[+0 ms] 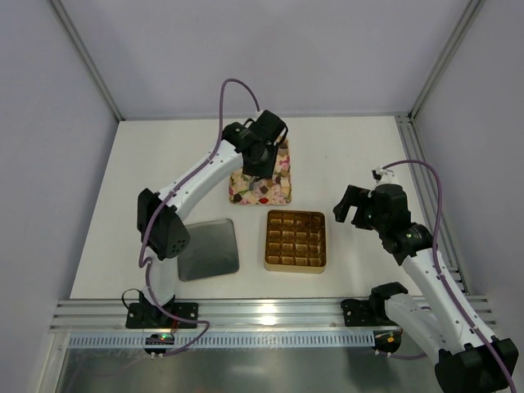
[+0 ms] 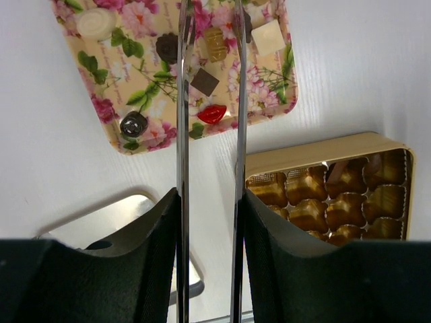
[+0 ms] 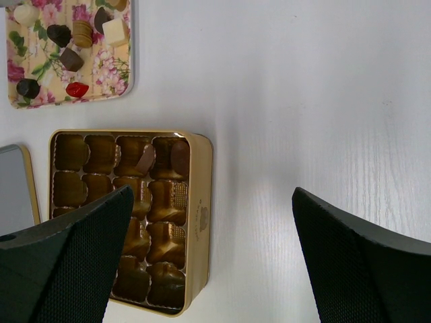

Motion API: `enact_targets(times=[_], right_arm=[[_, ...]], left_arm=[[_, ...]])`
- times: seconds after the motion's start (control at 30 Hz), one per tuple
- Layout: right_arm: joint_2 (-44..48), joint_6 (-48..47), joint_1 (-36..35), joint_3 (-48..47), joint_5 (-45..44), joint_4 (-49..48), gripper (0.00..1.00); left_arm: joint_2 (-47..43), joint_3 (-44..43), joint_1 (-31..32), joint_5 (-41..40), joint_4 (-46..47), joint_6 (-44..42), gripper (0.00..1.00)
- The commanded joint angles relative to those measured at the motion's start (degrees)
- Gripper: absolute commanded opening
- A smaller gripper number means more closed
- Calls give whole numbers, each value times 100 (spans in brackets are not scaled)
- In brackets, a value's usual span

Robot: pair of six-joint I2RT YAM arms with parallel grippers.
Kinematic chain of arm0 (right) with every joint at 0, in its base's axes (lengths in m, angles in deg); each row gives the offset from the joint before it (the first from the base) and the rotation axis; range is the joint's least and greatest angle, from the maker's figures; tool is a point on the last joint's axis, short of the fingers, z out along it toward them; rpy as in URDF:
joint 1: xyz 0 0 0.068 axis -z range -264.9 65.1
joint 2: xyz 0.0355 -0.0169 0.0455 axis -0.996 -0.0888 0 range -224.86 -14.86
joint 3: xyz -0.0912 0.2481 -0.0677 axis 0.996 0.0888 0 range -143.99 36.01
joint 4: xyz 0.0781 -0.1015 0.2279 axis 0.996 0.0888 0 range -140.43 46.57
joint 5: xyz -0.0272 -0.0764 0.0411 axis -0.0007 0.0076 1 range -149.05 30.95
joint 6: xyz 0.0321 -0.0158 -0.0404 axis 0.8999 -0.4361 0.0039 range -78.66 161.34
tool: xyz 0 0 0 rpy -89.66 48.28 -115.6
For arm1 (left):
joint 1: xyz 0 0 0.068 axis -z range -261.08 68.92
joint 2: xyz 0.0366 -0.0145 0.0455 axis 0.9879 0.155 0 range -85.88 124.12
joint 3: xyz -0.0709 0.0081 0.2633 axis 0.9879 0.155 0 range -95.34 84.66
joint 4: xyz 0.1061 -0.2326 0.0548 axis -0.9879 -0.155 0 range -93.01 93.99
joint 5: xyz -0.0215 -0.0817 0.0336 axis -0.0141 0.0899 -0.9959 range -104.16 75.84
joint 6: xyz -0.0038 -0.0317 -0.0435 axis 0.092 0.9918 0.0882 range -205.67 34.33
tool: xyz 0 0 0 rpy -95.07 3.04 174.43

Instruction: Pack the chocolate

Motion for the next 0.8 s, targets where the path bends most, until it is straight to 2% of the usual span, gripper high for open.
enact_targets(times=[0.0, 0.77], right_arm=[[12, -29, -17, -92, -47, -95, 100], [56, -55, -17, -21, -47, -69, 100]], left_arm=[[161, -243, -47, 118, -92, -139, 40], [619, 152, -91, 118, 137, -139, 40]])
